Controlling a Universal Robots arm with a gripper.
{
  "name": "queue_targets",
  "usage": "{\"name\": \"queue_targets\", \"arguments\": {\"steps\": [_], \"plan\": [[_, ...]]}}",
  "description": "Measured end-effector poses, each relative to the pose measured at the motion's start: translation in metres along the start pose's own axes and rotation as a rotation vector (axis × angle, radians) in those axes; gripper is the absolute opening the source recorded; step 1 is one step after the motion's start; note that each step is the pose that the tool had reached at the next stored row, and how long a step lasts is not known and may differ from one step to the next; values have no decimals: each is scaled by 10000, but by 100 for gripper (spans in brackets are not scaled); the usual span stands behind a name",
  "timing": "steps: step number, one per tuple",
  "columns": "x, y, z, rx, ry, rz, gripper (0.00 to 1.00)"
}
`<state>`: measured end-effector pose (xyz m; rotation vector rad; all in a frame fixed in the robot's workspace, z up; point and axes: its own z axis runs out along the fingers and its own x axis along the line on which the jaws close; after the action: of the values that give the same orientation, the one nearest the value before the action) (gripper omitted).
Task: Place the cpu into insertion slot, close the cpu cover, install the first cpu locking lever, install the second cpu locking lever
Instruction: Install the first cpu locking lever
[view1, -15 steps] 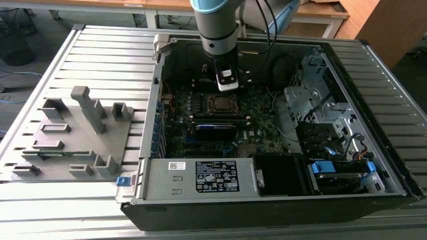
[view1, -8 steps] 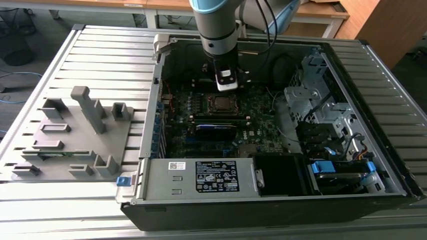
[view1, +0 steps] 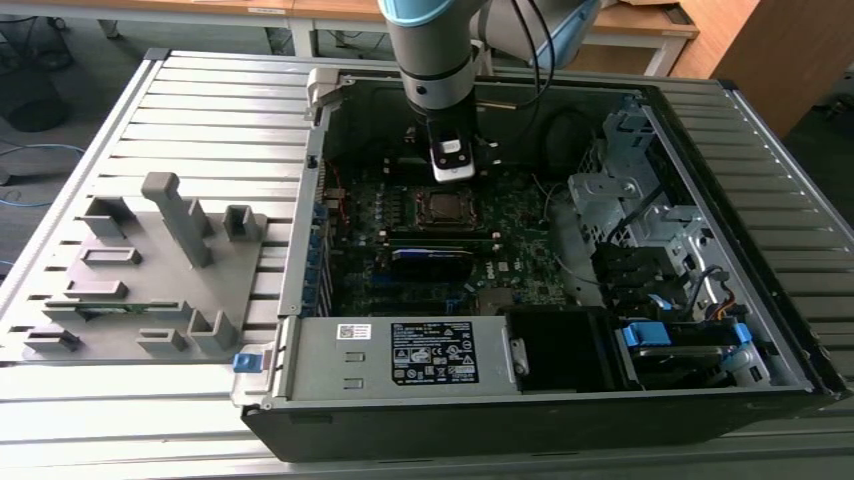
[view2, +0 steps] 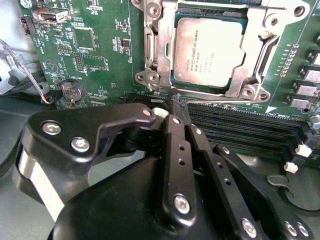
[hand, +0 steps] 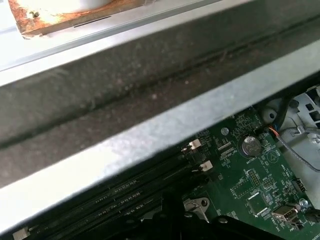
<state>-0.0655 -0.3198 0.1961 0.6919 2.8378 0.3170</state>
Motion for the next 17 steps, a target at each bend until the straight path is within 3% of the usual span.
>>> {"name": "queue_targets", "arguments": {"steps": [1, 2, 4, 6, 8, 12, 17], "plan": [[0, -1, -1, -19, 11, 6, 11], [-2, -4, -2, -85, 44, 26, 11], [-7, -13, -3, -282, 139, 79, 11], [-11, -19, -6, -424, 210, 119, 11], [-14, -25, -7, -490, 243, 138, 11], [-27, -49, -11, -552, 271, 155, 11], [-36, -88, -8, -861, 383, 227, 11]]}}
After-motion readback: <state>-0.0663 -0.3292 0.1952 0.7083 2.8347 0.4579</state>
